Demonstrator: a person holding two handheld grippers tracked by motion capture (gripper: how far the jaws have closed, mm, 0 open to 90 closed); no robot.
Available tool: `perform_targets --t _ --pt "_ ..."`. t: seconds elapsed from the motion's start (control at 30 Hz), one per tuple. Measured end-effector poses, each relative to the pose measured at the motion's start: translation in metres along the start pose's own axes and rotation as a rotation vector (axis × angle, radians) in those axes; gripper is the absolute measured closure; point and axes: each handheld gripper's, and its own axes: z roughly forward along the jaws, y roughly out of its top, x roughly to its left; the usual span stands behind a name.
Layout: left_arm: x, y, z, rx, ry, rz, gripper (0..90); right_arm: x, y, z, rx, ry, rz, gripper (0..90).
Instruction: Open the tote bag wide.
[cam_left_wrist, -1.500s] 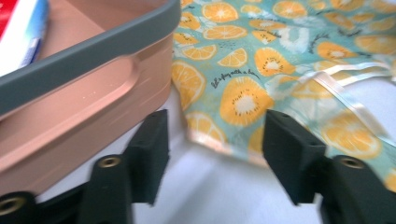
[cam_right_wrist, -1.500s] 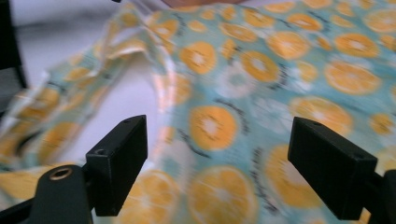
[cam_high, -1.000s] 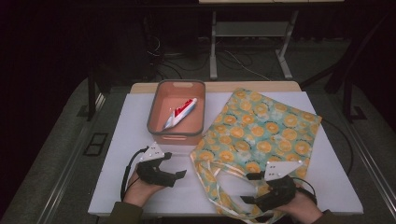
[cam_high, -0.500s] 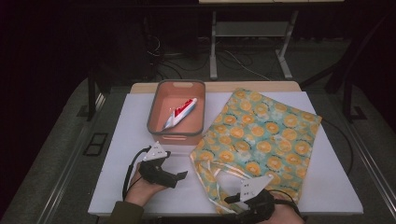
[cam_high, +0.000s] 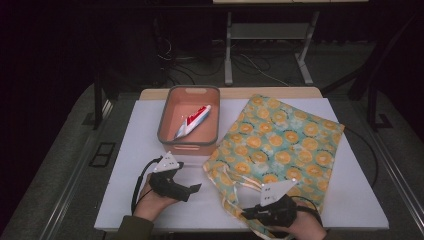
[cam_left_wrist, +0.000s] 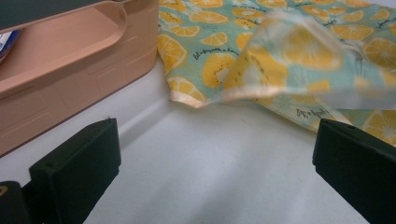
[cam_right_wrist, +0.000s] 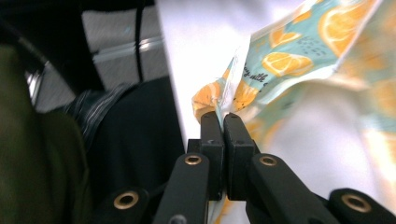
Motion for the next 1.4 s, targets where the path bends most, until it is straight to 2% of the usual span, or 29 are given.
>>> perform_targets --t 0.13,0.43,0.6,0.83,1.03,1.13,1.3,1.4 --pt "0.0 0.0 -0.001 -0.002 0.002 0.001 0.0 -0.014 0.003 -0.021 -0.065 -0.063 0.023 88.3" --pt "0.0 0.0 -0.001 -0.002 0.002 0.004 0.0 -0.058 -0.002 -0.065 -0.155 -0.219 0.098 88.4" --pt "0.0 0.0 -0.001 -0.006 0.002 0.0 0.0 -0.087 -0.005 -0.084 -0.178 -0.308 0.145 88.5" --pt "0.001 -0.001 -0.001 -0.006 0.007 -0.001 0.0 -0.126 -0.011 -0.099 -0.186 -0.409 0.212 88.6" --pt "0.002 -0.001 -0.001 -0.006 0.012 -0.007 0.0 -0.161 -0.026 -0.096 -0.133 -0.478 0.287 88.5" --pt "0.002 -0.001 -0.001 -0.006 0.012 -0.006 0.0 -0.176 -0.035 -0.087 -0.096 -0.484 0.333 88.6" --pt "0.003 -0.002 -0.001 -0.006 0.01 -0.008 0.0 -0.192 -0.05 -0.07 -0.019 -0.499 0.375 88.5" --pt "0.002 -0.002 -0.002 -0.007 0.01 -0.004 0.0 -0.199 -0.058 -0.065 0.008 -0.509 0.416 88.5"
